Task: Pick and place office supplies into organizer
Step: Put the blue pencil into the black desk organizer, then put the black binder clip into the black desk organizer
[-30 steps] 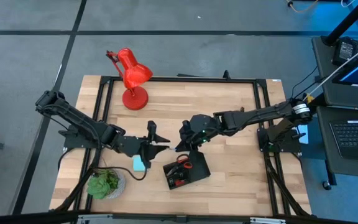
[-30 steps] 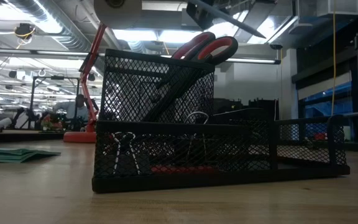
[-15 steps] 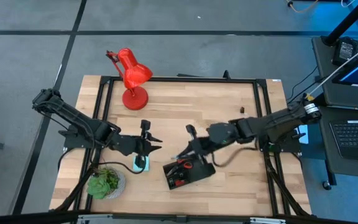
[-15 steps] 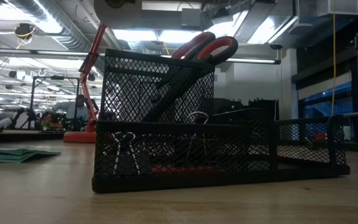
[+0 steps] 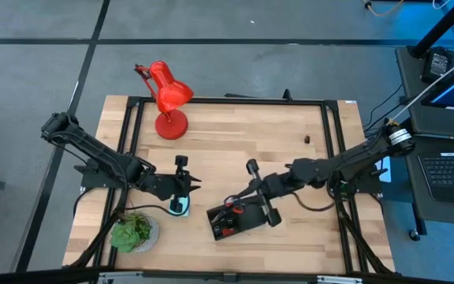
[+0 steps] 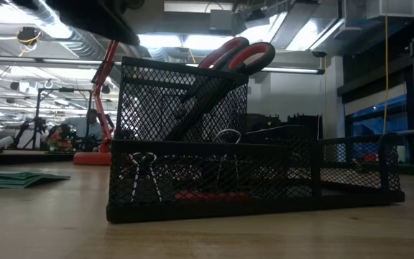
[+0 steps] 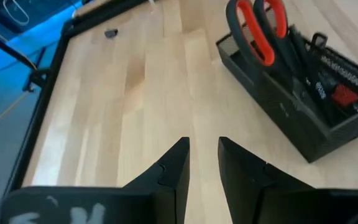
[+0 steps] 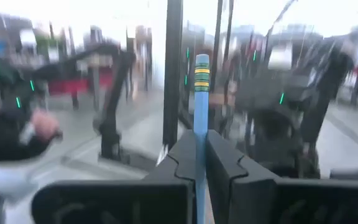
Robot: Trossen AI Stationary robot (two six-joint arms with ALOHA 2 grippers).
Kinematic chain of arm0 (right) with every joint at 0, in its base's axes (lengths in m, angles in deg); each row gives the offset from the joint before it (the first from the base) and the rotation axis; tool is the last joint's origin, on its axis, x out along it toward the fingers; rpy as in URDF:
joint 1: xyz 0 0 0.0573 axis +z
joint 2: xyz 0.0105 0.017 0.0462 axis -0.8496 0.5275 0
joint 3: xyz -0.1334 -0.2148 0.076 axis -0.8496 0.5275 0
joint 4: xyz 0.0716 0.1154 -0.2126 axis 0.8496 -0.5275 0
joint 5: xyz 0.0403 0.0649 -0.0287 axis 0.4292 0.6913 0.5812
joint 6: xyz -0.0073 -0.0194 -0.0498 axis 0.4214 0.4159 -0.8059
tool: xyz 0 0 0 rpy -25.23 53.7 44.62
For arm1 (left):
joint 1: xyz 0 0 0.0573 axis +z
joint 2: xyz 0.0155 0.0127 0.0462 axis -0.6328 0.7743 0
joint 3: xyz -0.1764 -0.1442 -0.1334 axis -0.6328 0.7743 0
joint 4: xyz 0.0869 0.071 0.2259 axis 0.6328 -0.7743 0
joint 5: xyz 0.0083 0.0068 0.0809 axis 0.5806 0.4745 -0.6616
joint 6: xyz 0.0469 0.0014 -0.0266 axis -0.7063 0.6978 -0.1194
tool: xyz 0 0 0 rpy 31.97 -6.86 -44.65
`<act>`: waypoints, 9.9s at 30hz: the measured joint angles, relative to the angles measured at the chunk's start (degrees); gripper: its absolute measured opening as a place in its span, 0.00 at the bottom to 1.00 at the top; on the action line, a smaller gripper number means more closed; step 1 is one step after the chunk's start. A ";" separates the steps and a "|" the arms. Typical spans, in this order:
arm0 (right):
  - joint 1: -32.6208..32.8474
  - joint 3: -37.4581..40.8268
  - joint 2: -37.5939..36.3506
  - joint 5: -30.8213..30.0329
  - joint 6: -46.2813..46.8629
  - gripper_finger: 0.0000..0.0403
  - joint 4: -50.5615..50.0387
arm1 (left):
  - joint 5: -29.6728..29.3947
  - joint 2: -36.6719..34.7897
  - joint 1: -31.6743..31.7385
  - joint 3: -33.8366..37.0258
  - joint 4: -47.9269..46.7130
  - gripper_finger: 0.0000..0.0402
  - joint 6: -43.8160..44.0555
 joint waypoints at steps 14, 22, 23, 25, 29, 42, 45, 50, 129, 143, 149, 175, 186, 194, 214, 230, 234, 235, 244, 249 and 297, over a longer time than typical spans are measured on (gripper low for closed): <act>1.14 13.62 11.90 -8.58 -2.72 0.03 42.33 | -1.11 0.00 0.00 3.52 2.89 0.19 1.41; 3.07 9.08 20.90 -13.05 -2.66 0.03 46.54 | -1.09 0.00 0.00 3.52 2.84 0.19 1.94; 3.32 8.40 21.89 -13.69 -2.70 0.03 46.71 | -1.09 0.00 0.00 3.52 2.85 0.19 2.04; 3.74 7.18 23.85 -15.24 -2.87 0.03 46.62 | -1.09 0.00 0.00 3.52 2.82 0.19 2.38; 3.91 5.57 26.65 -15.61 -2.98 0.03 46.76 | -1.07 0.00 0.00 3.52 2.60 0.19 3.98; 5.80 5.09 27.30 -25.82 -2.81 0.03 44.18 | -1.05 0.00 0.00 3.52 2.54 0.19 6.78; 7.06 5.09 27.32 -31.34 -4.09 0.03 43.90 | -1.03 0.00 0.00 3.52 2.54 0.19 7.43; 8.94 5.03 27.32 -41.58 -2.54 0.03 42.82 | -1.03 0.00 0.00 3.52 2.54 0.19 9.30; 13.50 -50.80 51.67 -91.10 7.76 0.03 1.31 | 14.51 0.02 0.00 3.48 -5.09 0.19 13.82; 12.55 -50.36 52.46 -91.08 24.59 0.03 -15.58 | 14.48 0.02 0.00 3.48 -7.60 0.19 12.32; 12.50 -50.30 54.94 -91.06 26.18 0.03 -16.03 | 14.47 0.02 0.00 3.48 -7.74 0.19 12.32; 12.44 -50.27 58.42 -87.89 29.01 0.07 -19.27 | 14.47 0.02 0.00 3.48 -7.74 0.19 12.37; 12.44 -50.27 58.42 -87.91 30.55 0.20 -19.03 | 14.45 0.02 0.00 3.48 -7.74 0.19 12.37; 13.34 -52.38 58.42 -90.82 24.71 0.29 -17.43 | 14.45 0.02 0.00 3.39 -8.01 0.19 12.61; 28.33 -76.94 58.25 -91.14 -20.70 0.36 -14.23 | 13.98 -0.11 0.00 3.24 -8.00 0.19 9.28; 30.41 -65.29 58.24 -90.59 -1.16 0.36 -14.87 | 13.98 -0.15 0.00 3.24 -6.50 0.19 7.99; 27.48 -58.60 56.45 -78.38 5.31 0.36 -15.04 | 13.99 -0.15 0.00 3.24 -6.51 0.19 7.91; 26.65 -56.88 55.44 -73.85 6.90 0.36 -14.99 | 13.99 -0.15 0.00 3.24 -6.51 0.19 7.87; 19.68 -41.09 41.67 -51.33 10.93 0.36 -14.85 | 13.99 -0.15 0.00 3.24 -6.68 0.19 7.82; 18.33 -29.05 30.69 -45.96 12.60 0.36 -14.65 | 13.99 -0.15 0.00 3.24 -6.84 0.19 7.82; -12.42 5.75 -24.57 -36.78 72.26 0.36 -93.25 | 9.05 -0.15 0.02 3.24 -1.25 0.19 8.41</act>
